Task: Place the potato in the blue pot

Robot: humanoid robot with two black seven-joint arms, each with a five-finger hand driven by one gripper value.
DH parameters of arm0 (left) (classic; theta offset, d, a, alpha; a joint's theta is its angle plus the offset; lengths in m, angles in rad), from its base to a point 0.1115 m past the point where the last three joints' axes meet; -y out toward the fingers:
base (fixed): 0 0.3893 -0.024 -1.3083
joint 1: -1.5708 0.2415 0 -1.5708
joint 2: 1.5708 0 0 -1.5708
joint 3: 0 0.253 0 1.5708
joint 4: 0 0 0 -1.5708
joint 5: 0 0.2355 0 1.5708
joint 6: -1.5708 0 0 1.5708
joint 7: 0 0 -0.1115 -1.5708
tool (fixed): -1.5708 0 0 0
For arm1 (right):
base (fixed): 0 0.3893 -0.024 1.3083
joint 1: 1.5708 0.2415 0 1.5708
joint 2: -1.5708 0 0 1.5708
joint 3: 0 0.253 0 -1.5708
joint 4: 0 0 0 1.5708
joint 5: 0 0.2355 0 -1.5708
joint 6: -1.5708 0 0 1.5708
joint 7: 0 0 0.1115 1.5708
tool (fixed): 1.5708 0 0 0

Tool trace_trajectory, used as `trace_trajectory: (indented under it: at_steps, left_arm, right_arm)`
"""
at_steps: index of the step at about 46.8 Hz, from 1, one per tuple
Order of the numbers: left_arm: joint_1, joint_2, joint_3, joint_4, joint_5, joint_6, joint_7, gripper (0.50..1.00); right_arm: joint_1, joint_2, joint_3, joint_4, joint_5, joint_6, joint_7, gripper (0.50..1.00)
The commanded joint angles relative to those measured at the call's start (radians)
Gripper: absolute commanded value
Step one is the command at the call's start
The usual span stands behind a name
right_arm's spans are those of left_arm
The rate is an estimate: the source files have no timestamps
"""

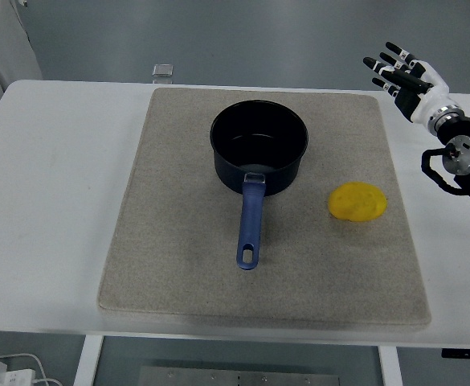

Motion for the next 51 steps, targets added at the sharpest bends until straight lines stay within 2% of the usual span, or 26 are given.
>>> trace_trajectory:
  at_steps: [1,51]
  left_arm:
    - [0.000,0.000,0.000,0.001,-0.001,0.000,0.000,1.000]
    - [0.009,0.000,-0.005,-0.002,-0.004,0.000,-0.011,1.000]
  right_arm:
    - [0.001,0.004,0.000,0.000,-0.002,0.000,0.000,0.934]
    - [0.009,0.007,-0.010,0.001,-0.012,0.000,-0.001,0.934]
